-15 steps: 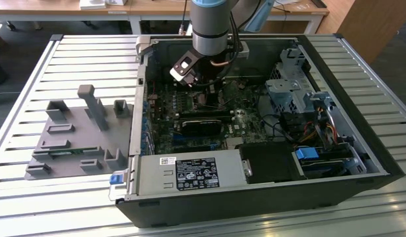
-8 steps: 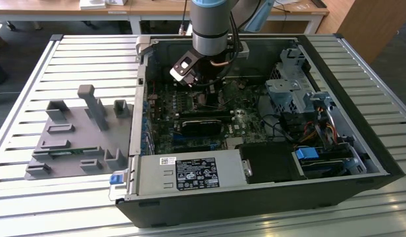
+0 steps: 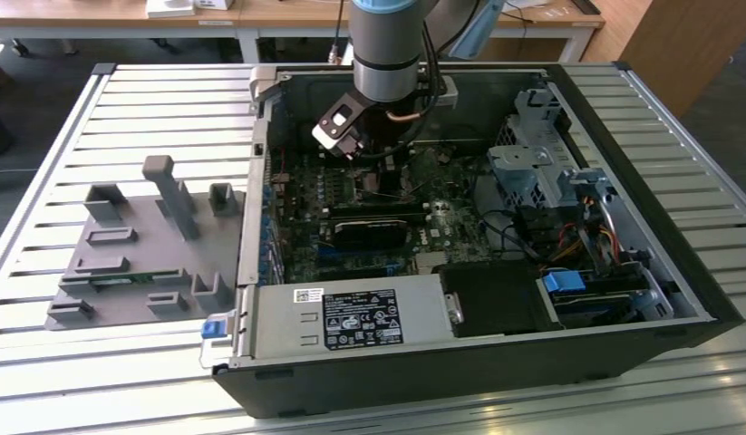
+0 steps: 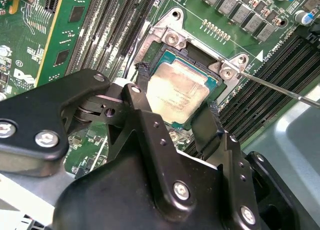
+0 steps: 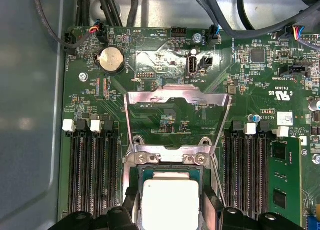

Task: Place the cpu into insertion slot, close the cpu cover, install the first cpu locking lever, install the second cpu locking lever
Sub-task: 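Place the cpu into insertion slot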

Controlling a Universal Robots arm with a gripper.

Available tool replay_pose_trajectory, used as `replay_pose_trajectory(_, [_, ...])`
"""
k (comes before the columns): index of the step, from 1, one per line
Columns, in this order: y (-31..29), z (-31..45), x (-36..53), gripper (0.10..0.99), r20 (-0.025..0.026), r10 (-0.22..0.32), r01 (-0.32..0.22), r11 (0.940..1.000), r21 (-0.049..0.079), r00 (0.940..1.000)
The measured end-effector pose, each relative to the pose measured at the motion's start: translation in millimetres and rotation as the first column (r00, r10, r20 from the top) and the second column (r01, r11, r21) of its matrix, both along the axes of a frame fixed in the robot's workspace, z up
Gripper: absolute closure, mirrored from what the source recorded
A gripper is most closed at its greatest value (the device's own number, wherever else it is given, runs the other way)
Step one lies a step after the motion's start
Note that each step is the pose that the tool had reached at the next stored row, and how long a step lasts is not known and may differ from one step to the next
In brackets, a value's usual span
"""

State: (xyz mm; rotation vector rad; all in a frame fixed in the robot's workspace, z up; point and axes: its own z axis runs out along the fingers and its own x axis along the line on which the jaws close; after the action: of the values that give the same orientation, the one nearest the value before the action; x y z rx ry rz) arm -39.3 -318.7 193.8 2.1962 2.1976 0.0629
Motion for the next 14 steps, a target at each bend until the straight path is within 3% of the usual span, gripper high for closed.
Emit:
replay_pose_trajectory(9, [1.2, 0.0, 0.0, 0.471, 0.0001, 0.0, 0.0, 1.0, 0.001, 1.0])
replay_pose_trajectory(14, [1.2, 5.1, 0.0, 0.471, 0.0, 0.0, 0.0, 1.0, 0.0, 1.0])
